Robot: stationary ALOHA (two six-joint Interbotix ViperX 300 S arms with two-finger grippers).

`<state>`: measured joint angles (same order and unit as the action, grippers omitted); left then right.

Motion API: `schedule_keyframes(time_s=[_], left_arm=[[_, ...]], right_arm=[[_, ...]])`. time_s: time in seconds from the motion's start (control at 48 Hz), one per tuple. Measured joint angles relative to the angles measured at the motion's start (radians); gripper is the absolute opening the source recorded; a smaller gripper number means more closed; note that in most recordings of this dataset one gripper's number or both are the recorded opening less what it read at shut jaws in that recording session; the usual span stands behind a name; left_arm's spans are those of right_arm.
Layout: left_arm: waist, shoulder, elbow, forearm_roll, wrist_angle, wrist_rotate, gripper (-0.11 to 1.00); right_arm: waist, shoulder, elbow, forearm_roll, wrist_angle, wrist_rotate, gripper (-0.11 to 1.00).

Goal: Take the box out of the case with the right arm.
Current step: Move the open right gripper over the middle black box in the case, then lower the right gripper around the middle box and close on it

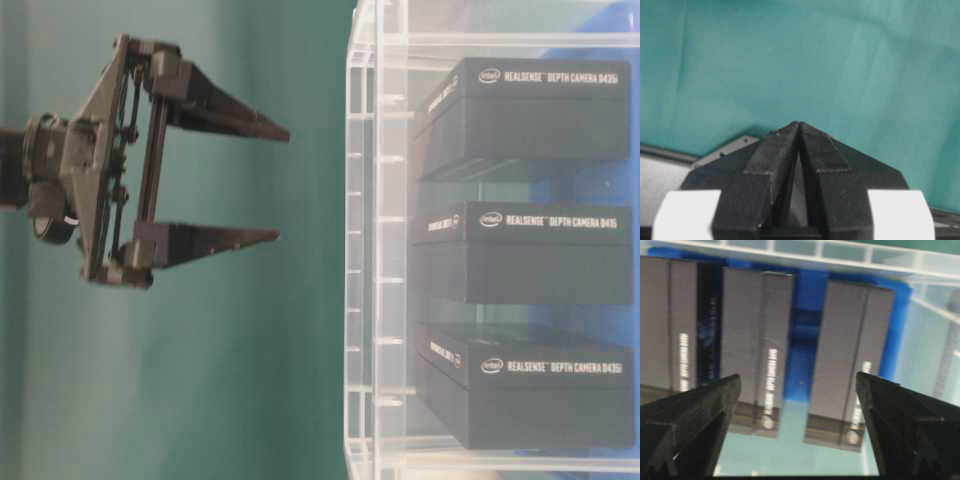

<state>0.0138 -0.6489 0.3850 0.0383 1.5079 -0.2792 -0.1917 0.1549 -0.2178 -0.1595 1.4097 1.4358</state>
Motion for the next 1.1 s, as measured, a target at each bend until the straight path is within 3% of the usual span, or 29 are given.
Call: schedule_keyframes(time_s=[0.458,1.103], left_arm=[[0.0,-0.009,0.0,0.0,0.018,0.0,0.11],[0.0,-0.006,0.0,0.0,0.018,0.0,0.11]], right_arm=[[0.011,0.123,-0.143,0.006,-0.002,0.0,0.97],[0.011,0.132,-0.147,0.025,-0.002,0.0,0.97]])
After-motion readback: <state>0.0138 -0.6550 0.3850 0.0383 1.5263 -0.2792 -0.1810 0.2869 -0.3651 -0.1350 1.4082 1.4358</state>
